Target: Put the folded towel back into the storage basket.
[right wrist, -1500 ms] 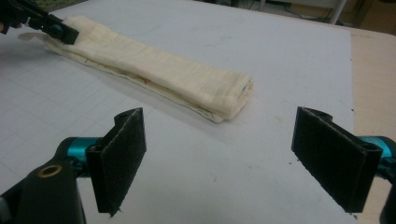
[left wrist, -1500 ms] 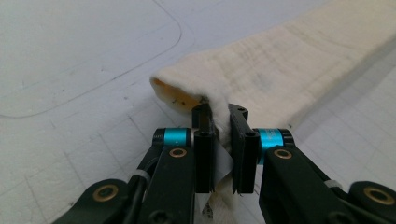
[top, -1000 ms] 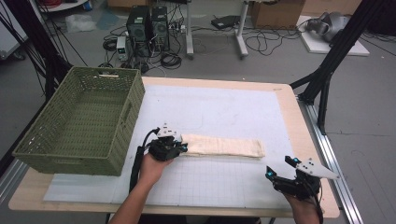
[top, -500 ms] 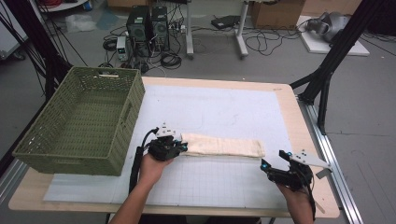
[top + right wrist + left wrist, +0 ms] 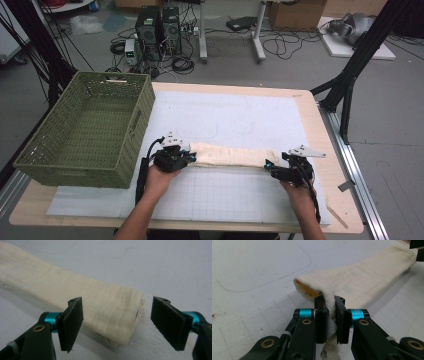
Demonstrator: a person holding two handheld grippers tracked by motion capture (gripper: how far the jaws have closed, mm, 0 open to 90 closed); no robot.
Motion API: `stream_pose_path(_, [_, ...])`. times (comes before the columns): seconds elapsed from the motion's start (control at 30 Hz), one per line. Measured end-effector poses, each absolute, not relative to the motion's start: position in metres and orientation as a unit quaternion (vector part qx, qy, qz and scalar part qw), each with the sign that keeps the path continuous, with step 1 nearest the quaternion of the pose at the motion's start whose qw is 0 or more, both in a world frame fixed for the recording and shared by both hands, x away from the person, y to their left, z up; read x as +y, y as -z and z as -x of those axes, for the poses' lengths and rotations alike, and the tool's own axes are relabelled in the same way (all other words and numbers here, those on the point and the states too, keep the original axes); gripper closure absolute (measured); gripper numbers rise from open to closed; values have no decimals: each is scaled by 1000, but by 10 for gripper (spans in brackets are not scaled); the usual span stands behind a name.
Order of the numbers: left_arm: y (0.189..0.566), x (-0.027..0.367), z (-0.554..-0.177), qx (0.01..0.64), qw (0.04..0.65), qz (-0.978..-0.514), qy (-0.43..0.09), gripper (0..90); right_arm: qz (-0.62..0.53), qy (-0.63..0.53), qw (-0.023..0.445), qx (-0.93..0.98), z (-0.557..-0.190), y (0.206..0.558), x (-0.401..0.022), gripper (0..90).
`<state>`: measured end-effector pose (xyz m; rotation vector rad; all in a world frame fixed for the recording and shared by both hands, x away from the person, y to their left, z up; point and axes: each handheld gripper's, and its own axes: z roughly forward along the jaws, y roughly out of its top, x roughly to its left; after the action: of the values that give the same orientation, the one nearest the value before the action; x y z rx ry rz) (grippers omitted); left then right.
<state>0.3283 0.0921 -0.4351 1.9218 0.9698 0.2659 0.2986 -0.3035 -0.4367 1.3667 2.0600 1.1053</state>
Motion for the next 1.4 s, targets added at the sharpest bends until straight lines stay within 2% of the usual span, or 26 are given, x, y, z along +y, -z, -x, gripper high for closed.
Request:
stream_pose_path(0.1, [435, 95, -328, 397, 468, -782, -109, 809, -493, -359, 205, 766, -304, 446, -298, 361])
stream_pose_path(0.17, [436, 95, -328, 396, 469, -782, -108, 809, -495, -360, 200, 765, -304, 448, -299, 378])
stream_pose_path(0.33, [437, 95, -328, 396, 468, -782, -109, 809, -491, -379, 182, 763, -304, 450, -300, 514])
stream_pose_path(0.57, [437, 97, -326, 394, 468, -783, -112, 809, -492, -385, 176, 761, -301, 451, -298, 590])
stream_pose_path(0.6, [437, 96, -326, 396, 471, -781, -112, 809, -491, -387, 175, 761, -301, 451, -298, 618])
stream_pose_path(0.63, [437, 97, -326, 394, 469, -782, -113, 809, -488, -393, 156, 764, -301, 451, -299, 755])
stream_pose_path(0.87, [437, 100, -323, 391, 476, -779, -115, 810, -468, -397, 145, 776, -304, 447, -300, 820])
stream_pose_path(1.4, [427, 105, -309, 374, 492, -775, -127, 813, -450, -427, 159, 768, -305, 439, -306, 822])
